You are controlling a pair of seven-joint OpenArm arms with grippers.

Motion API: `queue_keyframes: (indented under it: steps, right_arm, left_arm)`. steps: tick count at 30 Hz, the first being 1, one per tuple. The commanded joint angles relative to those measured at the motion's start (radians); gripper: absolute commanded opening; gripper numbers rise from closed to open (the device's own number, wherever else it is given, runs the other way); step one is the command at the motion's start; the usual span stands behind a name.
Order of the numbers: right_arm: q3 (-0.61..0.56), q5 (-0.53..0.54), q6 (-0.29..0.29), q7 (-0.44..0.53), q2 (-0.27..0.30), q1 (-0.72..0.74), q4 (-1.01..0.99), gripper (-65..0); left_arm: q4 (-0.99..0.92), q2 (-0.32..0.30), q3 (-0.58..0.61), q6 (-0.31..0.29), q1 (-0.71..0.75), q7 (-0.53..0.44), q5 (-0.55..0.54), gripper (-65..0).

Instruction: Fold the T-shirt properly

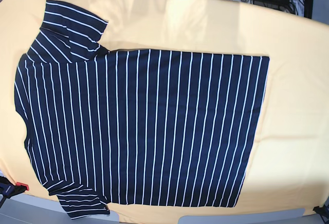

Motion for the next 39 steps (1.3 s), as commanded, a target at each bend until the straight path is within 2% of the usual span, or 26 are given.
queue_keyframes:
  steps: [1, 22, 24, 27, 29, 36, 39]
  right_arm:
    - [-0.001, -0.001, 0.007, 0.007, 0.003, 0.0, 0.009, -65.0]
    - [-0.001, -0.001, 0.007, 0.007, 0.003, 0.0, 0.01, -65.0]
    - [-0.001, -0.001, 0.007, -0.013, 0.003, -0.001, 0.009, -65.0]
    - [-0.001, -0.001, 0.008, -0.108, 0.003, -0.004, 0.013, -65.0]
    - [-0.001, -0.001, 0.007, -0.156, 0.007, -0.019, 0.03, -65.0]
    - [-0.002, -0.08, 0.012, -0.189, 0.047, -0.171, 0.216, -65.0]
    - [-0.001, -0.082, 0.039, -0.247, 0.059, -0.247, 0.324, -65.0]
  left_arm:
    - [0.007, 0.005, 0.0, -0.009, 0.005, -0.003, -0.005, -65.0]
    - [0.008, 0.005, 0.0, -0.009, 0.005, -0.003, -0.005, -65.0]
    - [0.015, 0.005, 0.0, -0.009, 0.005, 0.037, -0.003, -65.0]
    - [0.066, 0.005, 0.0, -0.01, 0.016, 0.163, 0.055, -65.0]
    - [0.119, 0.004, 0.001, -0.01, 0.042, 0.212, 0.068, -65.0]
    - [0.342, 0.002, 0.001, -0.01, 0.201, 0.272, 0.06, -65.0]
    - [0.436, -0.006, 0.001, -0.009, 0.274, 0.311, 0.0, -65.0]
